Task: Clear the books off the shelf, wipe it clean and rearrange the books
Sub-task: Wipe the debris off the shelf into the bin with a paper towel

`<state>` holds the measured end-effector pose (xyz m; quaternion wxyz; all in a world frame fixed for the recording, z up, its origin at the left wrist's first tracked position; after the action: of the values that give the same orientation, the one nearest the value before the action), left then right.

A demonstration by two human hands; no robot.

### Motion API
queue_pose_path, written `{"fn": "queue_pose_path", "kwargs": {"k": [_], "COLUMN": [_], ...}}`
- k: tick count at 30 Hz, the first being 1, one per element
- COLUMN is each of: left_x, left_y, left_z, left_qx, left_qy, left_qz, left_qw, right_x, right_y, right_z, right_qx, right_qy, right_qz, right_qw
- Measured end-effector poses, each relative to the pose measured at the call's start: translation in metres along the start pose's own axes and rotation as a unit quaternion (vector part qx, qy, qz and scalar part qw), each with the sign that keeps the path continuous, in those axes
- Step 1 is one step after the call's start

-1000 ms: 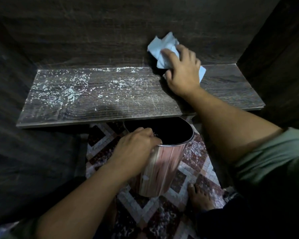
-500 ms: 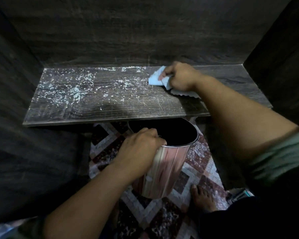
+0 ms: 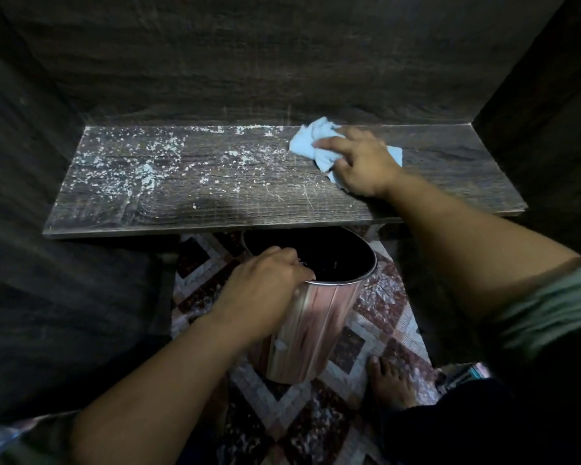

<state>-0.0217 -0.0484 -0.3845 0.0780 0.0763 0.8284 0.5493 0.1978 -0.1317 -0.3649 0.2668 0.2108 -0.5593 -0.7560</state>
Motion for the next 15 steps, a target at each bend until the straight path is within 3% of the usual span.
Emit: {"fn": "queue_pose_path", "kwargs": {"k": [4,7,11,14,15], "left_x": [0.002,0.005,0.010,0.011,0.011], "left_y": [-0.001,-0.002,-0.001,-0.001,-0.002], "left_z": [0.000,-0.002,-0.009,-0.011,-0.011], "left_qx": [0.006,0.003,0.005,-0.003,-0.008], "left_qy": [0.001,-0.005,-0.014,-0.018,-0.018], "left_qz": [0.005,0.007,0.008,0.014,0.016], "left_qw": [1.000,1.000,1.000,1.000,1.000], "right_x": [0.047,0.070,0.066,0.074,0.079], "right_y": [0.003,0.024,0.052,0.037,0.029], "right_z": [0.013,0.009,-0.046,-0.095,-0.097], "right_qx": [-0.065,-0.146,-0.106,0.005,0.029], "right_qy": [0.074,0.057,-0.061,-0.234,-0.255], "right_qz": [0.032,-0.001,-0.127,-0.081,-0.067], "right_qw": [0.995,0.988,0.984,0.969,0.964]}}
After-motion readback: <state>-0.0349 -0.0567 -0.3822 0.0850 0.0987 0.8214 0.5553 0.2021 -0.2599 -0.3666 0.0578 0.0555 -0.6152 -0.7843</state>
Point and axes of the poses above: each hand's wrist, its own x-axis away from the middle knuckle, its own y-axis out of the back of the hand, z = x × y, the point moved 6 cm from there along -x, towards the middle knuckle, and after that the axes turned 1 degree about -y, right-handed, at the moved point
